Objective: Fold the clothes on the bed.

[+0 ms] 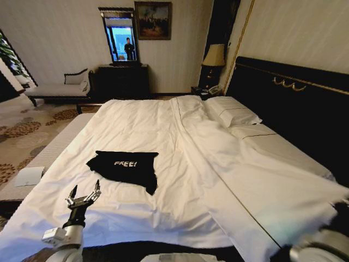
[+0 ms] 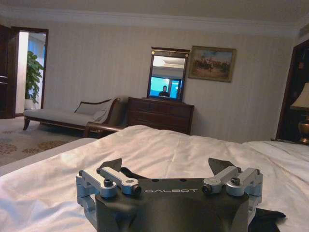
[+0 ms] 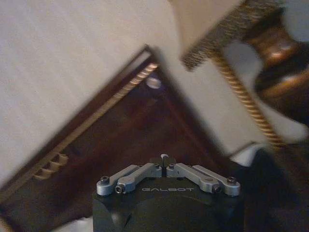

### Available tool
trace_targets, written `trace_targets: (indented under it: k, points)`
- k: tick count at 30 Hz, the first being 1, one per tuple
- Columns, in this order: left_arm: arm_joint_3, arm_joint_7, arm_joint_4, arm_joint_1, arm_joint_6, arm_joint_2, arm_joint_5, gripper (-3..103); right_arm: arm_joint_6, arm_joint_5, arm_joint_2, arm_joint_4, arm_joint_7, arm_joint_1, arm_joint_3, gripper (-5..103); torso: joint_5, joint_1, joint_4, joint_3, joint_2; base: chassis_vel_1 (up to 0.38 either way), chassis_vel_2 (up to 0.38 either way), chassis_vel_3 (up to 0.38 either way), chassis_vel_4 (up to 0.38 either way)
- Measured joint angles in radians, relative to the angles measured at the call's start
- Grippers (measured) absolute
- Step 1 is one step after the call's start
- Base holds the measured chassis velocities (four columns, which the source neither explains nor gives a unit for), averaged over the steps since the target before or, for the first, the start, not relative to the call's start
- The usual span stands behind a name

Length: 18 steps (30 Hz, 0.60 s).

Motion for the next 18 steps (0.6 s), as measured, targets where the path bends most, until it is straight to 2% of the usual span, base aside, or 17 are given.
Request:
trace_targets:
  k: [6, 7, 17, 18]
  points:
    - [0.011, -0.002, 0.018, -0.017, -0.004, 0.004, -0.002, 100, -0.002, -0.024, -0.008, -0.255, 0.000, 0.075, -0.080, 0, 0.0000, 0.000, -0.0002, 0.000, 0.000, 0.000, 0.000, 0.000, 0.000]
    - [0.011, -0.002, 0.018, -0.017, -0.004, 0.004, -0.002, 100, -0.002, -0.024, -0.008, -0.255, 0.000, 0.075, -0.080, 0, 0.0000, 0.000, -0.0002, 0.000, 0.000, 0.000, 0.000, 0.000, 0.000]
    - [0.001, -0.005, 0.025, -0.017, -0.009, 0.001, -0.009, 100, 0.000, 0.001, -0.068, -0.647, -0.043, 0.194, -0.157, 0, 0.0000, 0.000, 0.0001, 0.000, 0.000, 0.000, 0.000, 0.000, 0.000]
    - [0.001, -0.005, 0.025, -0.017, -0.009, 0.001, -0.009, 100, 0.000, 0.001, -0.068, -0.647, -0.043, 0.194, -0.157, 0, 0.0000, 0.000, 0.0001, 0.000, 0.000, 0.000, 0.000, 0.000, 0.000]
